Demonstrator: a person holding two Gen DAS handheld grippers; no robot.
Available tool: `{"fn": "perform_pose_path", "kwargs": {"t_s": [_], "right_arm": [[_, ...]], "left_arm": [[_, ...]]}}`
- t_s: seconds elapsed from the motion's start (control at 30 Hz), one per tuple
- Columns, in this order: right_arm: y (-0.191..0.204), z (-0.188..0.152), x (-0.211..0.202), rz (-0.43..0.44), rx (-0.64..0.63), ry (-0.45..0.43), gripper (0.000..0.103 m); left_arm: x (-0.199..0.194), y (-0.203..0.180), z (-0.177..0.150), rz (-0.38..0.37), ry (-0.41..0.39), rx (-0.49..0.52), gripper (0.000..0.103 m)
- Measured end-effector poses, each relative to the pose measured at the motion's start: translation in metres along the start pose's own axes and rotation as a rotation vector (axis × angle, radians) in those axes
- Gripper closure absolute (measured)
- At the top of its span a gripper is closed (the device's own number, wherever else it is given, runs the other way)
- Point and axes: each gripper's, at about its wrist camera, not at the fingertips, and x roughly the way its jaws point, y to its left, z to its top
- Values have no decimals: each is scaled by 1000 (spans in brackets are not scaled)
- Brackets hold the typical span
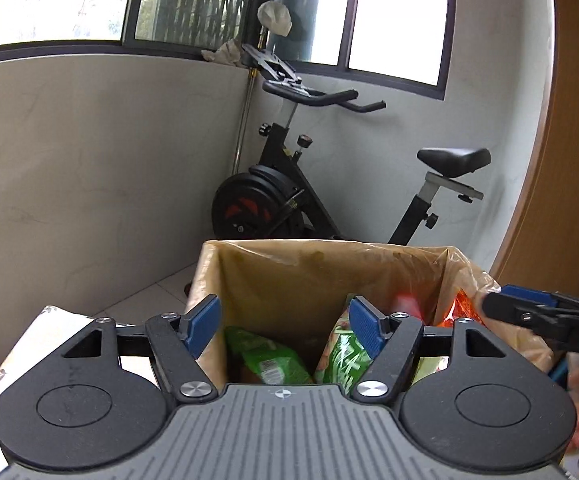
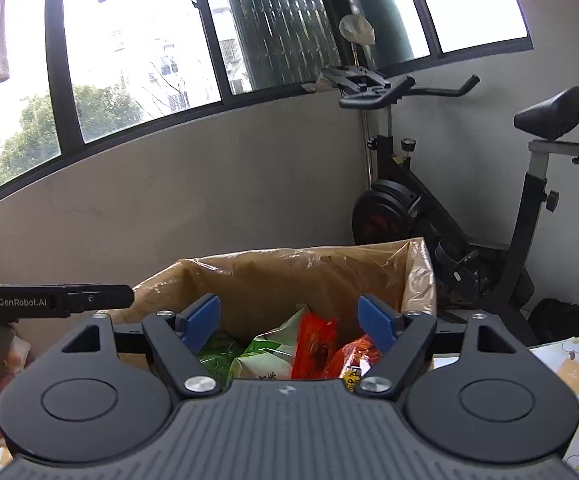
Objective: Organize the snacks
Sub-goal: 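Move both open tools back down to the remaining snacks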
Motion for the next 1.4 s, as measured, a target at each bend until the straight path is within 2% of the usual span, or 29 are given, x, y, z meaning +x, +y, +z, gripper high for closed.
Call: {"fn": "perform_pose_path", "kwargs": {"t_s": [0.23,0.37,0.5,0.73,0.93,1.07,1.17,1.27,1.3,1.33,1.37,1.4], "right_arm": [[10,-25,-53,0,-138,-31,24],[10,-50,-76,6,-151,-31,24],[11,-78,-91,-14,-152,-23,24],[4,-137,-87,-72,-147,116,24],[-4,-189,-68,-104,-109,289,28],[-1,-212,-59,-117,-102,348,29],[7,-224,-53,-118,-150,377,29],[14,-230,-49,-147,-212,392,36],[15,-231,-49,-146,-213,387,43],[15,-231,-49,-142,-210,382,46],[15,-233,-50,-142,-209,373,54],[15,-233,-51,-140,-205,366,55]], "left_arm": [[-43,22,-23,-29,-13,-29,30],[-62,30,-49,-68,-8,-7,30],[-69,34,-80,-54,43,-5,30],[-66,43,-130,-46,129,-110,31],[-55,34,-150,-12,193,-100,30],[-53,31,-162,-8,217,-105,30],[-50,27,-173,-3,238,-110,30],[-44,23,-181,3,258,-108,28],[-44,22,-183,2,263,-108,26],[-43,21,-186,1,267,-108,24],[-42,20,-188,0,271,-107,22],[-41,18,-191,-1,274,-106,22]]}}
